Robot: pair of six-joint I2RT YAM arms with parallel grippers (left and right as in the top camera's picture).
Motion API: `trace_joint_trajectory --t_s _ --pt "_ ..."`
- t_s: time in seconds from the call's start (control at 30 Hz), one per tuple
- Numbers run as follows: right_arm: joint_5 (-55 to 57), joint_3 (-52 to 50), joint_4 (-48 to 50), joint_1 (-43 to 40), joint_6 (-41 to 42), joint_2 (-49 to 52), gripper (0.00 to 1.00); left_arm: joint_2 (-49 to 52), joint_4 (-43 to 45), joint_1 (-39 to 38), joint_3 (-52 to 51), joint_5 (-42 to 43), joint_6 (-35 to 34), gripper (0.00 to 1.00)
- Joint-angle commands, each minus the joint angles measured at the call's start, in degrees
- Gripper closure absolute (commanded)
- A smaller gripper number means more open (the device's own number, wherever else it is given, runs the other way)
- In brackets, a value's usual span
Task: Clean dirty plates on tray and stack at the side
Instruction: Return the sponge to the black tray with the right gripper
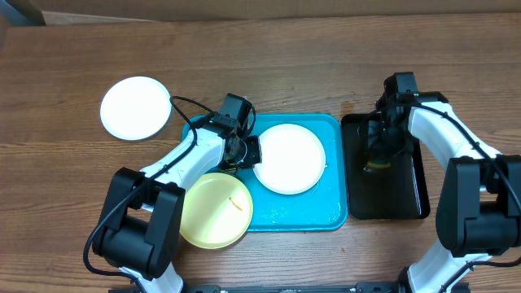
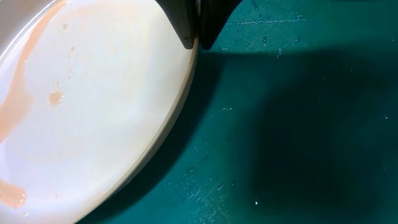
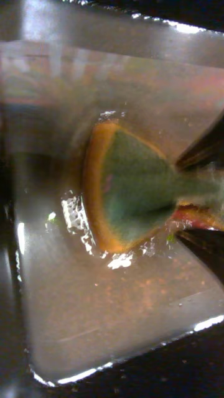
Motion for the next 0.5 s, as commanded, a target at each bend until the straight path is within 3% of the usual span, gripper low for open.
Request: trace_joint_trajectory --t_s 0.0,0.13,0.47 --pt "0.9 -1.31 0.31 0.15 0.07 -1.73 0.59 0.35 0.11 -0.11 -0.09 0.48 0.26 0.96" --pt "0.85 -1.36 -0.68 0.15 0.28 -1.73 0.53 0.35 0.11 -0.11 -0.09 0.46 0.26 0.96" --pt "0.9 -3.8 0.87 0.2 1.77 -1.62 0.5 0.35 0.11 -0.11 -0.09 0.46 0.28 0.96"
